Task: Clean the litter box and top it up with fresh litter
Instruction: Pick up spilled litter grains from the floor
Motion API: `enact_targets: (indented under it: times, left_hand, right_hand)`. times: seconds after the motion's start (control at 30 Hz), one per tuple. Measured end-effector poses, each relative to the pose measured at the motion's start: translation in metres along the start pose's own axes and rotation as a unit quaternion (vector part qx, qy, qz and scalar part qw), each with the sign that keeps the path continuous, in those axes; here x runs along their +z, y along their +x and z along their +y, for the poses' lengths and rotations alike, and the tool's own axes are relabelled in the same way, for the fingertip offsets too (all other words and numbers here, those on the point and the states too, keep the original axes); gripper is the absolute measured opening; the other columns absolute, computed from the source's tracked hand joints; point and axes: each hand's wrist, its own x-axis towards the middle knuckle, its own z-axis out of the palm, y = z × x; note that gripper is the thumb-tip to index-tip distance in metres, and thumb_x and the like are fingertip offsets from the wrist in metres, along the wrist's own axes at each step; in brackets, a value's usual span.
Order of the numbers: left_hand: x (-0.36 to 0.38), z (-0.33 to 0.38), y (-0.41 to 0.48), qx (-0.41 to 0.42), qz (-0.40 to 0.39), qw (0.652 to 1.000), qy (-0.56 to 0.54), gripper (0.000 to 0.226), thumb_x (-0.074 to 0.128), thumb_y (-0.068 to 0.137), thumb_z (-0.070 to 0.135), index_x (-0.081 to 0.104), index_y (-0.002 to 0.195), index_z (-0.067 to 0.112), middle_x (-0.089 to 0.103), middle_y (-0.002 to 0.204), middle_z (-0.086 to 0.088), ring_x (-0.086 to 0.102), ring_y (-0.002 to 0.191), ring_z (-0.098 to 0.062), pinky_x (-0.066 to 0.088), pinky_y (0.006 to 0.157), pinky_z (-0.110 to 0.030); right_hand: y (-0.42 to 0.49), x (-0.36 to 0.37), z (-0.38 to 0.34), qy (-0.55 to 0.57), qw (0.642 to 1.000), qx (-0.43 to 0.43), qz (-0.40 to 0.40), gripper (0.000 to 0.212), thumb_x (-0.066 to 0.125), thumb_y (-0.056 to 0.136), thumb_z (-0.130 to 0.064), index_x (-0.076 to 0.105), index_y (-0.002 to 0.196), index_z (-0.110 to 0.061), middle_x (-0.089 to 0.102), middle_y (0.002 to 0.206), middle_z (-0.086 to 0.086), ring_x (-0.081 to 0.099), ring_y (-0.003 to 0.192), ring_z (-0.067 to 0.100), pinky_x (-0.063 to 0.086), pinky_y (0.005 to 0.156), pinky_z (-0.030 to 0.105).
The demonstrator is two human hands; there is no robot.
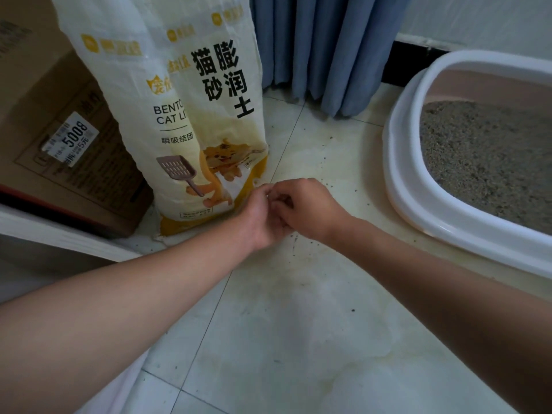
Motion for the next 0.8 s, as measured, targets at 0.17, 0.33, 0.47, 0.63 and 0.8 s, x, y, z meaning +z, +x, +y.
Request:
enact_targets:
  times: [0.17,0.33,0.47,0.63,0.8]
  left_hand:
    - [-0.006,0.006,-0.001,0.019,0.01,0.999,-0.04,0.051,0.034,0.106,0.037,0.066,0.105,-0.003,0.074,0.089,-0.021,0.073,0.082,-0.03,0.059,0.071,-0.041]
    - [-0.021,0.013,0.001,0.023,0.047,0.995,-0.09,0.045,0.038,0.104,0.032,0.065,0.107,-0.004,0.074,0.093,-0.021,0.071,0.084,-0.03,0.06,0.075,-0.041]
    - [-0.017,0.009,0.001,0.011,0.036,0.995,-0.092,0.047,0.037,0.105,0.034,0.066,0.103,-0.003,0.074,0.09,-0.021,0.07,0.082,-0.029,0.059,0.073,-0.041]
    - [-0.013,0.012,0.003,0.004,0.015,0.993,-0.116,0.048,0.038,0.105,0.035,0.066,0.102,-0.004,0.074,0.091,-0.021,0.07,0.084,-0.03,0.059,0.076,-0.042]
    - [-0.017,0.019,0.007,0.005,0.008,0.992,-0.128,0.045,0.038,0.105,0.032,0.066,0.105,-0.004,0.074,0.095,-0.021,0.07,0.087,-0.031,0.06,0.08,-0.042]
  right_hand:
    - [-0.002,-0.014,0.027,0.006,0.997,0.024,0.067,0.016,0.06,0.087,-0.013,0.073,0.091,-0.021,0.071,0.082,-0.009,0.065,0.076,0.011,0.055,0.074,0.032]
    - [-0.005,-0.016,0.069,-0.016,0.991,0.094,0.094,0.026,0.059,0.092,-0.024,0.068,0.115,-0.016,0.066,0.112,0.003,0.061,0.102,0.02,0.05,0.092,0.036]
    - [-0.003,-0.012,0.089,-0.095,0.987,0.122,0.031,0.058,0.056,0.094,-0.041,0.047,0.142,-0.009,0.041,0.15,0.013,0.036,0.139,0.031,0.029,0.114,0.036]
    - [0.021,-0.019,0.093,-0.11,0.983,0.146,0.01,0.079,0.046,0.095,-0.055,0.023,0.154,-0.008,0.017,0.163,0.013,0.015,0.15,0.028,0.016,0.122,0.038]
    - [0.051,-0.023,0.096,-0.13,0.98,0.153,0.008,0.084,0.045,0.094,-0.058,0.017,0.155,-0.007,0.012,0.164,0.013,0.013,0.151,0.029,0.015,0.12,0.038]
